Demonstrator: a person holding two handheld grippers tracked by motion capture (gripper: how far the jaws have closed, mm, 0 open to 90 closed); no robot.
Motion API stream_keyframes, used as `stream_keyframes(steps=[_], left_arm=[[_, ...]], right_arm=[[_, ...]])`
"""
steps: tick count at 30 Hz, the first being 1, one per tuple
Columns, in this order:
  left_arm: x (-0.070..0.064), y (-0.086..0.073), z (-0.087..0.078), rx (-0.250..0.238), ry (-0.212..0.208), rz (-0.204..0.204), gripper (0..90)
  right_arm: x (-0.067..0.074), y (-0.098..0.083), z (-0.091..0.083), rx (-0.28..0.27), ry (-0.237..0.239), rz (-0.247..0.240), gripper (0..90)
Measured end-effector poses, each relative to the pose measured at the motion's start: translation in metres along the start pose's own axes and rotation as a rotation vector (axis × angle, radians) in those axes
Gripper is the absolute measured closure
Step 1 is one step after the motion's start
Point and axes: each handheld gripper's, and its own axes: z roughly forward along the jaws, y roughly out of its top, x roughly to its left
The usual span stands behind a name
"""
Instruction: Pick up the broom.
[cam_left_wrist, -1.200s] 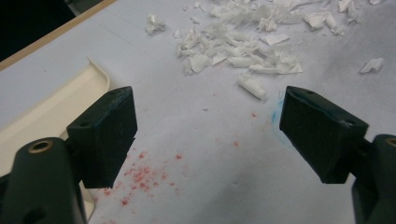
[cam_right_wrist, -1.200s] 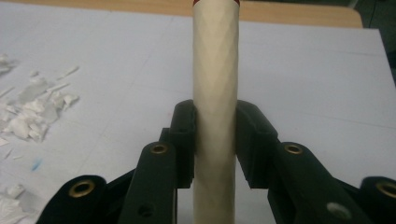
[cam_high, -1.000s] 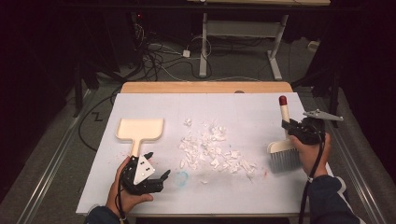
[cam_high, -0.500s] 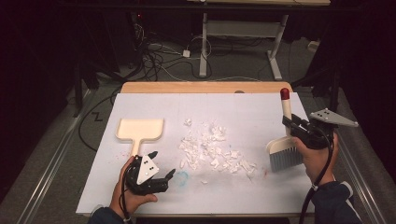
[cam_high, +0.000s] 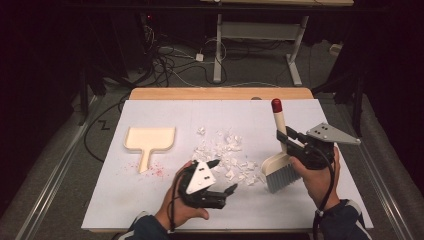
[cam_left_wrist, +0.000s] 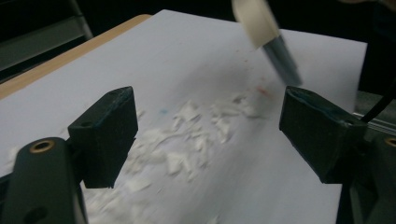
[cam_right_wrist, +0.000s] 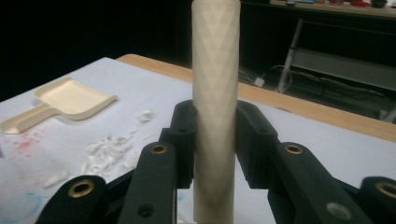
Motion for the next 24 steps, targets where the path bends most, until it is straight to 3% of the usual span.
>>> stream_keyframes(steps=[5,8,10,14,18,24], left_arm=[[-0.012,0.012,0.034,0.002,-0.044,-0.026,19.7],[-0.013,0.013,0.042,0.001,-0.045,-0.039,21.4],[-0.009,0.010,0.052,0.000,-0.055,-0.087,25.7],[-0.006,0.006,0.055,0.007,-0.061,-0.102,36.3],[-0.002,0.001,0.052,-0.015,-0.094,-0.117,57.0],[0.011,-0.001,0.038,-0.008,-0.118,-0.110,62.4]], right_arm=[[0.030,-0.003,0.009,0.019,0.071,-0.044,71.7],[0.038,-0.004,0.011,0.025,0.092,-0.047,71.7],[0.050,-0.006,0.013,0.020,0.109,-0.069,71.7],[0.060,-0.007,0.012,0.012,0.128,-0.079,71.7],[0.067,-0.006,0.009,0.004,0.133,-0.101,71.6],[0.064,-0.004,0.004,-0.025,0.176,-0.094,70.1]])
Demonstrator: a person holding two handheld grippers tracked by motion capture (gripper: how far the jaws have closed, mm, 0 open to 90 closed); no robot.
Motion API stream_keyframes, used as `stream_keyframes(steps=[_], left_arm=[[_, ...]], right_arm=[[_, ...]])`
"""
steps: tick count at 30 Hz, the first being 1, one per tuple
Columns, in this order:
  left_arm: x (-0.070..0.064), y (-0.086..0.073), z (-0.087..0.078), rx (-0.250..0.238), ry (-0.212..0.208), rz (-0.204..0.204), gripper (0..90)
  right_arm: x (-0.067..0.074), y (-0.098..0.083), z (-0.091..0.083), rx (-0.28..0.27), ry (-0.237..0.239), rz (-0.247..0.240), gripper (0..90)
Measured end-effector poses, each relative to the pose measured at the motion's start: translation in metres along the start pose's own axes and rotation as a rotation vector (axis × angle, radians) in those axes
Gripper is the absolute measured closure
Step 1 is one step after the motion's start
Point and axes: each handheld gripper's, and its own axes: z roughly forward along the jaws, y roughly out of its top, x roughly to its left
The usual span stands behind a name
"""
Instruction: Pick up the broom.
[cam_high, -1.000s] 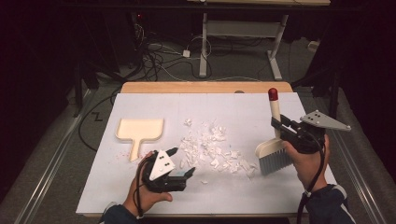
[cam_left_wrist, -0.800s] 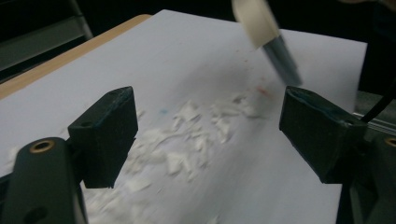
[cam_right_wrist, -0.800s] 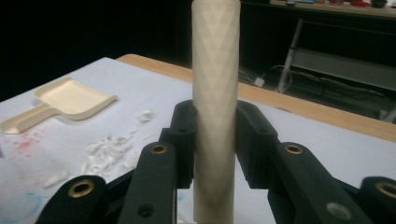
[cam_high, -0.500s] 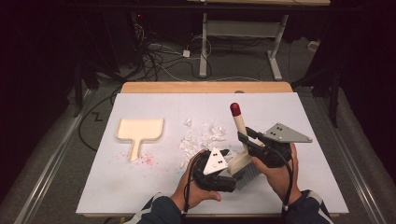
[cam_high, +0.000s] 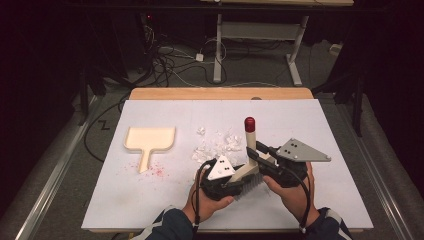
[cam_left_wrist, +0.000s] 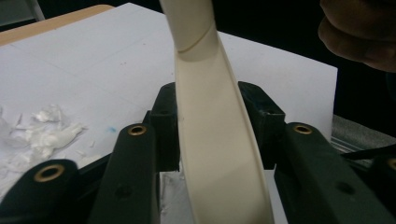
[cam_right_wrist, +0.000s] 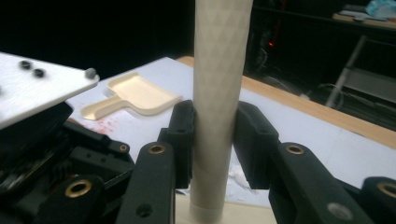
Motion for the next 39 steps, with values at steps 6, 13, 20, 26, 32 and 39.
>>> stream_keyframes(steps=[6,13,20,26,32,39], left_arm=[[0.007,-0.001,-0.025,0.044,-0.020,0.106,64.6],[0.015,-0.001,-0.051,0.063,-0.116,0.172,64.6],[0.016,-0.004,-0.057,0.095,-0.204,0.208,64.5],[0.012,-0.004,-0.053,0.124,-0.241,0.232,64.4],[0.016,-0.003,-0.056,0.107,-0.203,0.217,51.8],[0.020,-0.008,-0.068,0.103,-0.009,0.246,25.3]], right_arm=[[-0.015,0.000,0.000,0.041,0.145,-0.064,45.9],[-0.017,-0.013,0.006,0.145,0.332,-0.257,36.2],[-0.013,-0.030,0.024,0.268,0.491,-0.277,35.7],[0.000,-0.038,0.034,0.336,0.576,-0.315,51.1],[0.005,-0.039,0.036,0.341,0.638,-0.352,67.3],[0.001,-0.035,0.033,0.330,0.546,-0.327,68.4]])
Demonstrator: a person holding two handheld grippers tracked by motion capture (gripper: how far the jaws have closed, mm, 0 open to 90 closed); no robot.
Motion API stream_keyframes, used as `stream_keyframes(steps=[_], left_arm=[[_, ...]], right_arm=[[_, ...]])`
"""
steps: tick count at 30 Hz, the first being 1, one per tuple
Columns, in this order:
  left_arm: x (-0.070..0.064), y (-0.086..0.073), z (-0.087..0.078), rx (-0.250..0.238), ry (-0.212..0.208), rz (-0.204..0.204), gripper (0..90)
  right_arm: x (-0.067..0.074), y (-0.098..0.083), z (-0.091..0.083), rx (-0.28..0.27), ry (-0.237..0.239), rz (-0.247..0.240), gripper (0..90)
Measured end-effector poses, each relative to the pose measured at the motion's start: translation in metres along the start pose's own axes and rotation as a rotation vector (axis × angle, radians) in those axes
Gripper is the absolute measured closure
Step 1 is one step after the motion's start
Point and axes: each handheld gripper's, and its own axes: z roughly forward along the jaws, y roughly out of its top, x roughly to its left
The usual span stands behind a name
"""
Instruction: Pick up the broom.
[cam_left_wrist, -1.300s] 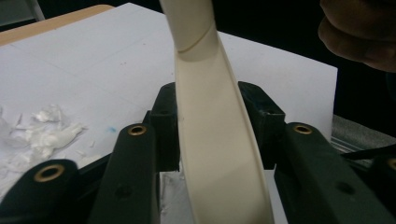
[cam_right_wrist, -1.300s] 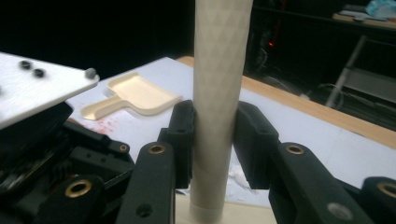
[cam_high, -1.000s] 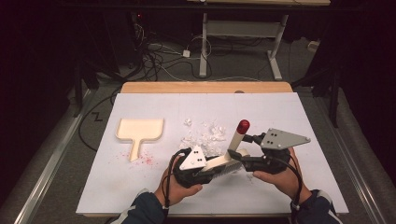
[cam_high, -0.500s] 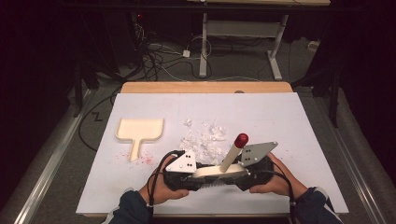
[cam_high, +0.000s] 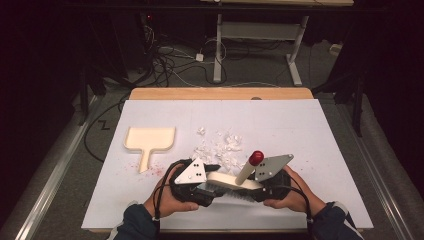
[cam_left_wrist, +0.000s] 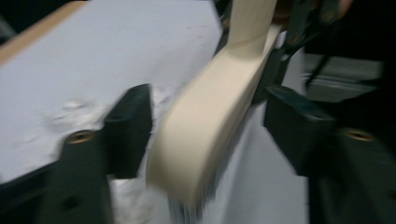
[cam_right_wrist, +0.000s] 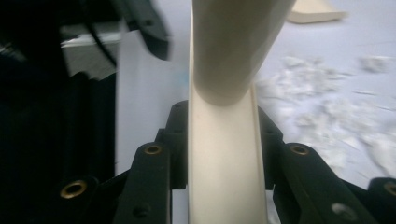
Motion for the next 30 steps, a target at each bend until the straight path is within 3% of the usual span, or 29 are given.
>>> stream_keyframes(steps=[1,3,5,7,9,10,13,15,18,20,22,24,30], left_arm=[[0.000,-0.003,-0.003,0.005,0.041,0.009,22.8],[0.003,-0.011,-0.008,0.009,0.109,0.009,18.2],[0.005,-0.020,-0.014,0.009,0.170,-0.002,18.1],[0.008,-0.029,-0.023,-0.001,0.216,-0.022,18.1],[0.009,-0.040,-0.032,0.000,0.273,-0.037,18.2],[0.010,-0.045,-0.037,-0.002,0.297,-0.048,18.1],[0.013,-0.063,-0.048,0.024,0.342,-0.088,18.1],[0.014,-0.074,-0.055,0.046,0.370,-0.108,18.1],[0.015,-0.090,-0.062,0.079,0.430,-0.128,18.0],[0.014,-0.100,-0.064,0.112,0.476,-0.119,16.9],[0.015,-0.110,-0.064,0.144,0.500,-0.104,16.9],[0.017,-0.117,-0.064,0.160,0.505,-0.125,16.9],[0.017,-0.122,-0.068,0.147,0.512,-0.139,16.9]], right_arm=[[0.000,0.000,-0.003,-0.003,-0.024,0.041,68.4],[-0.005,-0.001,-0.007,-0.027,-0.048,0.075,68.4],[-0.011,-0.002,-0.016,-0.048,-0.108,0.122,68.3],[-0.012,-0.002,-0.019,-0.059,-0.130,0.123,68.3],[-0.015,-0.002,-0.026,-0.077,-0.164,0.161,68.3],[-0.018,-0.001,-0.033,-0.098,-0.197,0.183,68.3],[-0.021,-0.001,-0.038,-0.105,-0.200,0.201,68.3],[-0.024,-0.002,-0.043,-0.112,-0.228,0.225,68.2],[-0.029,-0.004,-0.049,-0.116,-0.263,0.244,68.3],[-0.031,-0.006,-0.052,-0.113,-0.289,0.255,68.2],[-0.033,-0.007,-0.054,-0.108,-0.307,0.263,68.3],[-0.035,-0.008,-0.056,-0.112,-0.326,0.262,68.3],[-0.042,-0.014,-0.059,-0.109,-0.379,0.276,68.3]])
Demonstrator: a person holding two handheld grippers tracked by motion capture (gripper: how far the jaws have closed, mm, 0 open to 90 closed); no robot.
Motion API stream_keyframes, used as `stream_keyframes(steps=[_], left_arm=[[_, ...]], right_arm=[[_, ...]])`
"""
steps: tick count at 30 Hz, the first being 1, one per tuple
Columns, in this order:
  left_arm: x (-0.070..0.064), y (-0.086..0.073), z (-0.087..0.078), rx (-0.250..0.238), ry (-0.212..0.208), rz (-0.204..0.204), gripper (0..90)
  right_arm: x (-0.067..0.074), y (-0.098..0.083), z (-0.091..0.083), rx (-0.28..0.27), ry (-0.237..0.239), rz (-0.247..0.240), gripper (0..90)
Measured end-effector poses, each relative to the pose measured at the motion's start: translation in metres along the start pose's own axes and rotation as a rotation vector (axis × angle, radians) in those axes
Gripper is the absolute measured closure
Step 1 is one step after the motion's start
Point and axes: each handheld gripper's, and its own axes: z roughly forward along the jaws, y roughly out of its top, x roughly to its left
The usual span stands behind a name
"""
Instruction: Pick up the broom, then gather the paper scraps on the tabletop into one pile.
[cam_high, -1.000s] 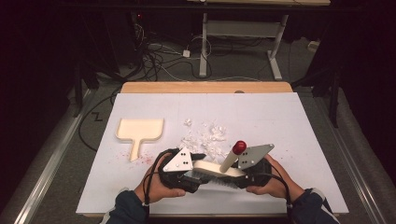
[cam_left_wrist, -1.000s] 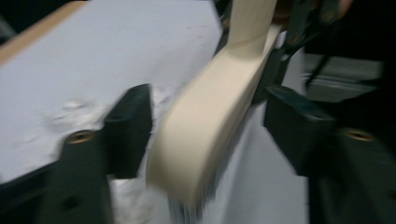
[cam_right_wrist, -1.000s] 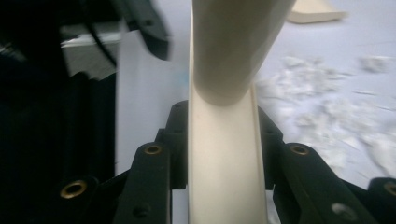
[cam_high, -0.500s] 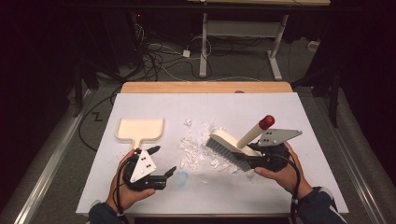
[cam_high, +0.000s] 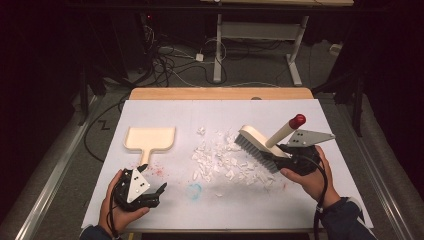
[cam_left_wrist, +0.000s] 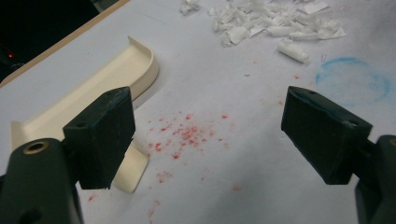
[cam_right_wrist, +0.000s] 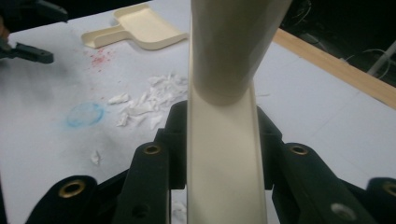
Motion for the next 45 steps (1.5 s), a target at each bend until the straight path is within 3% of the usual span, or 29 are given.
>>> stream_keyframes(steps=[4,6,8,12,15,21,28,30,33,35,40,45], left_arm=[[-0.001,-0.003,-0.003,-0.003,0.004,-0.010,16.9],[-0.002,-0.004,-0.005,-0.006,-0.007,-0.041,16.9],[-0.002,-0.004,-0.005,-0.010,-0.010,-0.045,16.9],[-0.002,-0.005,0.000,0.004,-0.021,-0.023,16.9],[-0.004,-0.004,0.000,0.006,-0.028,-0.020,16.9],[-0.005,-0.003,0.000,-0.001,-0.034,-0.024,16.9],[-0.007,-0.004,0.004,0.017,-0.056,-0.020,16.9],[-0.008,-0.003,0.003,0.017,-0.051,-0.009,16.9],[-0.010,-0.001,0.001,0.000,-0.064,-0.019,16.9],[-0.011,-0.001,0.001,-0.009,-0.070,-0.028,16.9],[-0.010,-0.002,0.000,-0.009,-0.090,-0.038,16.9],[-0.011,-0.002,-0.003,-0.011,-0.098,-0.032,16.9]], right_arm=[[-0.006,-0.003,0.002,0.020,-0.065,-0.005,68.3],[-0.010,-0.003,0.002,0.023,-0.090,-0.012,68.3],[-0.016,-0.003,0.002,0.032,-0.128,-0.020,68.3],[-0.033,0.000,0.009,0.046,-0.201,-0.039,68.4],[-0.049,0.005,0.027,0.084,-0.257,-0.069,68.4],[-0.080,0.012,0.083,0.161,-0.291,-0.083,68.4],[-0.085,0.014,0.133,0.213,-0.314,-0.114,68.4],[-0.084,0.016,0.148,0.231,-0.305,-0.139,68.4],[-0.079,0.018,0.165,0.226,-0.287,-0.142,68.5],[-0.073,0.021,0.175,0.225,-0.274,-0.169,68.4],[-0.050,0.022,0.187,0.218,-0.139,-0.247,68.0],[-0.031,0.019,0.176,0.186,0.029,-0.285,67.9]])
